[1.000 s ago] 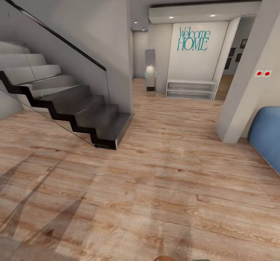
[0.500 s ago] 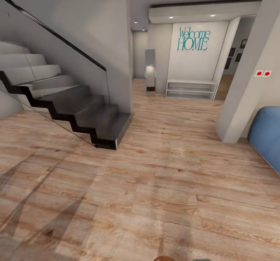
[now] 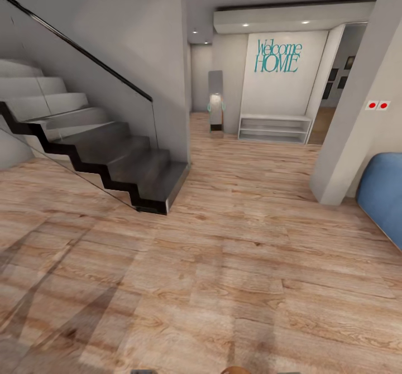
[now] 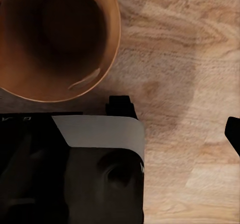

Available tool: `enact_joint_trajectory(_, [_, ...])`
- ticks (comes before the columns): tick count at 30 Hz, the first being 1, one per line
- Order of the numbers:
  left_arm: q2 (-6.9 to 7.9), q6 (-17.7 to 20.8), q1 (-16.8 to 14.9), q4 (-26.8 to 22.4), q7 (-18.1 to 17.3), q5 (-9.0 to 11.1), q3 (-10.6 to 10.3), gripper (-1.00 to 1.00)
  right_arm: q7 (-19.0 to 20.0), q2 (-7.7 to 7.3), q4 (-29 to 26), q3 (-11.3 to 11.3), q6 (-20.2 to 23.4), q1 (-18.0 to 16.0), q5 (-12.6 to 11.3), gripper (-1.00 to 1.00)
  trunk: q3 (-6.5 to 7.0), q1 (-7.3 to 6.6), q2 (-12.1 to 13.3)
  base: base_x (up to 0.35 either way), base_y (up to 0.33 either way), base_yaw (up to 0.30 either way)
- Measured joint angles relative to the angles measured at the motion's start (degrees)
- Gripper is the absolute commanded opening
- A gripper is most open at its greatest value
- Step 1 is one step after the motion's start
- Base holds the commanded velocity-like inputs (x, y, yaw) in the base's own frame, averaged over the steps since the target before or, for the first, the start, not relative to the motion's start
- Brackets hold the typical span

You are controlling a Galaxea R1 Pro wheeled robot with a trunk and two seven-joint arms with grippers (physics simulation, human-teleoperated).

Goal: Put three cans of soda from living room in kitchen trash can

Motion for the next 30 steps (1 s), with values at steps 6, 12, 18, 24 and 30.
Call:
enact_joint_trajectory(6, [0.11,0.59,-1.4,-0.07,0.06,0.25,0.09,1.0,-0.15,0.35,1.45,0.07,-0.34,0.0,0.07,1.0,0.0,0.0,0.0,0.0,0.0,0.0])
enact_joint_trajectory(12, [0.19,0.6,-1.94,-0.39,0.29,2.32,0.26,1.0,-0.11,0.5,2.28,0.14,-0.51,0.0,0.13,1.0,0.0,0.0,0.0,0.0,0.0,0.0])
enact_joint_trajectory(18, [0.13,0.53,-1.99,-1.02,0.97,3.26,0.39,1.0,-0.04,0.53,2.45,0.19,-0.55,0.0,0.22,1.0,0.0,0.0,0.0,0.0,0.0,0.0])
enact_joint_trajectory(24, [0.07,0.66,-1.95,-1.13,1.63,3.45,0.75,1.0,0.03,0.49,2.48,0.18,-0.57,0.0,0.2,1.0,0.0,0.0,0.0,0.0,0.0,0.0])
enact_joint_trajectory(30, [0.14,0.79,-1.93,-1.12,1.88,3.51,1.07,1.0,0.29,0.48,2.5,0.17,-0.62,0.0,0.09,1.0,0.0,0.0,0.0,0.0,0.0,0.0])
